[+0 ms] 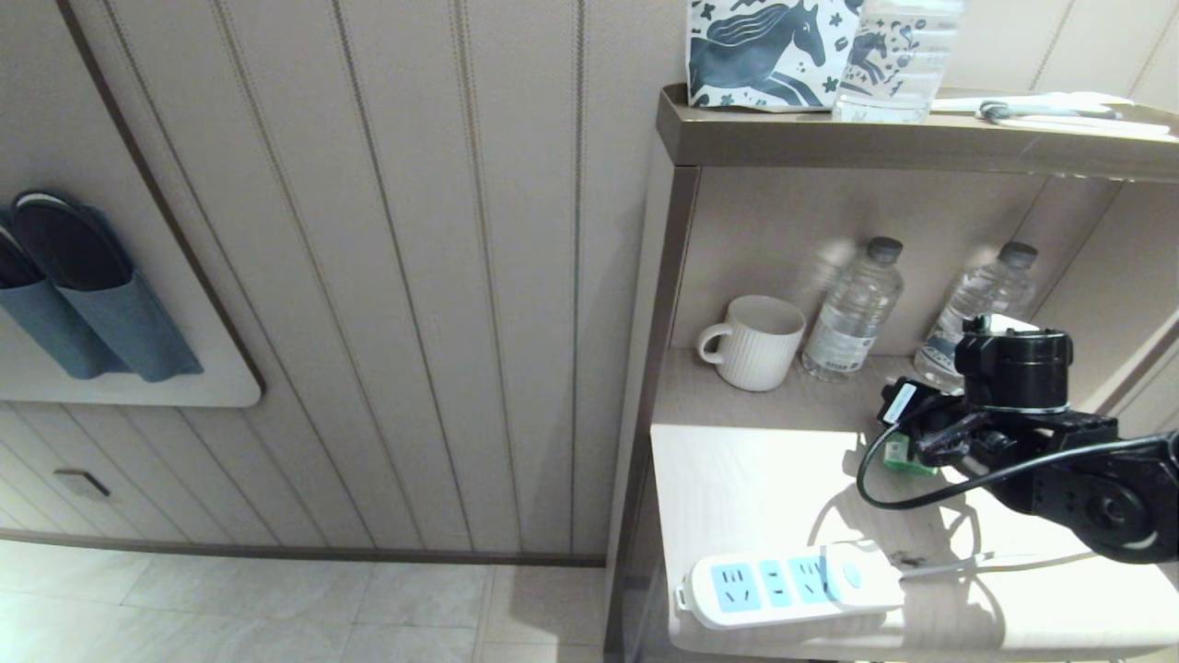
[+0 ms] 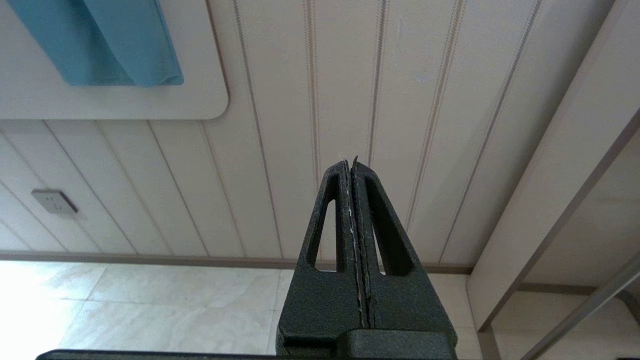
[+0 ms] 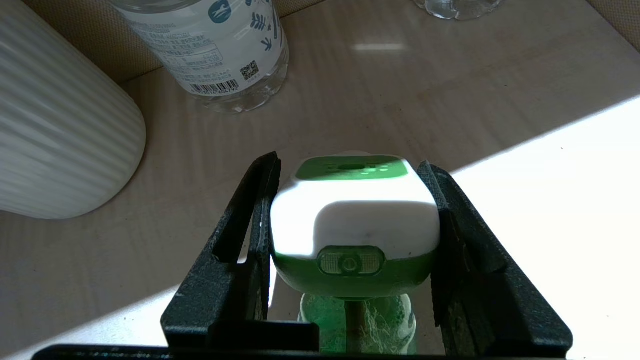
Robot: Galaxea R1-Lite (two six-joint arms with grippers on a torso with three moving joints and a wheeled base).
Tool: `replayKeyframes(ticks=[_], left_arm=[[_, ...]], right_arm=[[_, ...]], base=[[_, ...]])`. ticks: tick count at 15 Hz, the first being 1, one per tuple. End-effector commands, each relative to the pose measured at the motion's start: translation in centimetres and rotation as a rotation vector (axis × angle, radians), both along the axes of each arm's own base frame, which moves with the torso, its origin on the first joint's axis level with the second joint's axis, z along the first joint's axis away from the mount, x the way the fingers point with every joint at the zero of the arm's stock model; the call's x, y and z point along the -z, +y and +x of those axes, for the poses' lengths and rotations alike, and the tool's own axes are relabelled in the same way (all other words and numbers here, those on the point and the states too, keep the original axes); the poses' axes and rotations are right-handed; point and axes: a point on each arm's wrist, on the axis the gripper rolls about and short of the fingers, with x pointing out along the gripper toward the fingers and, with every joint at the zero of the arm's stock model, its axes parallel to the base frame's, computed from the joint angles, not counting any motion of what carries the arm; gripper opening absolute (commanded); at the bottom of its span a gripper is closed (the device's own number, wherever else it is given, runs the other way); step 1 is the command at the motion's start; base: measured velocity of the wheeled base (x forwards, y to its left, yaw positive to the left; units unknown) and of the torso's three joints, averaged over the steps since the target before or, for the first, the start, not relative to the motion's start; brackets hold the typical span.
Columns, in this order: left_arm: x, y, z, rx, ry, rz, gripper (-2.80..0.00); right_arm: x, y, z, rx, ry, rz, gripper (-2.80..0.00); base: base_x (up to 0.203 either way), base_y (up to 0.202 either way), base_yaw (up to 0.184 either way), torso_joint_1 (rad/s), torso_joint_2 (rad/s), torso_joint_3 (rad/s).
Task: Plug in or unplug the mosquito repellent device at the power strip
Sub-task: Place the mosquito repellent liquid on the table
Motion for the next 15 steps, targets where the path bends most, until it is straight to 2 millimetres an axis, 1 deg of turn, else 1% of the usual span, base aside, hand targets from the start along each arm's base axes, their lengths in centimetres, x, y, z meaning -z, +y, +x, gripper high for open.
replayKeyframes(ticks=[1,5,6,15], left_arm=[[-0.01,0.00,0.01,0.000,0.001,0.000,-2.80],[-0.01,0.00,0.01,0.000,0.001,0.000,-2.80],[-0.01,0.00,0.01,0.000,0.001,0.000,-2.80],[-0.01,0.00,0.01,0.000,0.001,0.000,-2.80]], right_arm=[[-0.17,-0.04,-0.01,0.005,-0.012,0.001,-2.80],[-0.22,0.04,-0.13,-0.001,-0.013,-0.001,-2.80],[-0.19,0.08,-0.15,-0.003,-0.011,-0.002,0.00],[-0.53,0.12,-0.21,-0.007,-0.026,-0.003,0.00]], base=[[0.000,0.000,0.000,0.000,0.00,0.000],[0.000,0.000,0.000,0.000,0.00,0.000],[0.000,0.000,0.000,0.000,0.00,0.000],[0.000,0.000,0.000,0.000,0.00,0.000]])
